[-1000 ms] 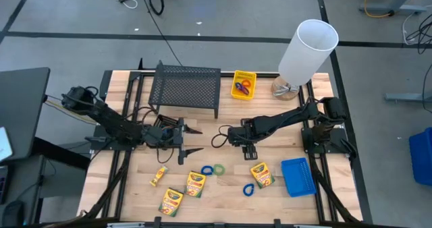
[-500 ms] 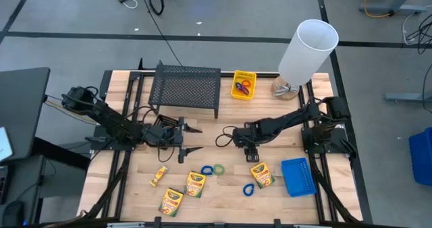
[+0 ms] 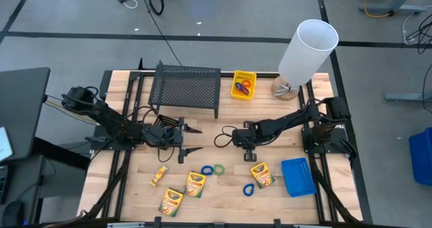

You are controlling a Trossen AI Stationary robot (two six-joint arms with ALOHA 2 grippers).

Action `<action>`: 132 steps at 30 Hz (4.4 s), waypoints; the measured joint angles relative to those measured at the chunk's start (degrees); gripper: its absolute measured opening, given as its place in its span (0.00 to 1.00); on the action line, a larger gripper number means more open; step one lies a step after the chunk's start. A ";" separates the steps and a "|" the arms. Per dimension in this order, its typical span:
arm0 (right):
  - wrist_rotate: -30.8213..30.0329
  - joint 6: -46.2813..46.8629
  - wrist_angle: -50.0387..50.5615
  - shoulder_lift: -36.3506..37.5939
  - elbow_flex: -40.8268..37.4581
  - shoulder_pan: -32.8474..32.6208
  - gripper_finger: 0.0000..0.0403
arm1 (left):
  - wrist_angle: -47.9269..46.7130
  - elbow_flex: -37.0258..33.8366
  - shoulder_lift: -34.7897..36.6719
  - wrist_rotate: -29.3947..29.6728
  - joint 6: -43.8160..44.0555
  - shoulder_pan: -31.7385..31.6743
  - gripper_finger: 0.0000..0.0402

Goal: Pick & Place Office Desk Supplies
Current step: Put the blue rubber band into the black bin

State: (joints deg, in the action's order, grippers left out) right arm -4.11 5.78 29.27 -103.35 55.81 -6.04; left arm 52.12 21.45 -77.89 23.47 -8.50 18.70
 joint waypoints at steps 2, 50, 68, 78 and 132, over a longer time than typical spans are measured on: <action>0.64 -0.02 -0.10 0.00 0.00 0.02 0.01 | 0.00 0.00 0.00 0.00 0.06 0.01 0.74; 10.57 -17.22 -49.89 2.20 0.95 -4.75 0.00 | -5.90 0.04 0.02 -13.52 4.51 0.04 0.74; 14.88 -18.07 -54.77 5.33 0.96 -4.72 0.00 | -1.25 0.04 0.02 -14.04 4.59 -0.04 0.74; 15.10 -18.07 -55.39 5.33 0.96 -4.72 0.00 | 2.52 0.11 -2.25 -13.00 5.35 -0.07 0.58; 4.34 -7.93 -21.41 5.25 0.90 -1.10 0.48 | -77.32 7.25 22.31 11.22 40.33 2.98 0.01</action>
State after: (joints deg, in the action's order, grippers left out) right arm 0.22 -2.15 7.87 -98.10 56.71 -7.14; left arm -25.21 28.71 -55.57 34.69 31.84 21.68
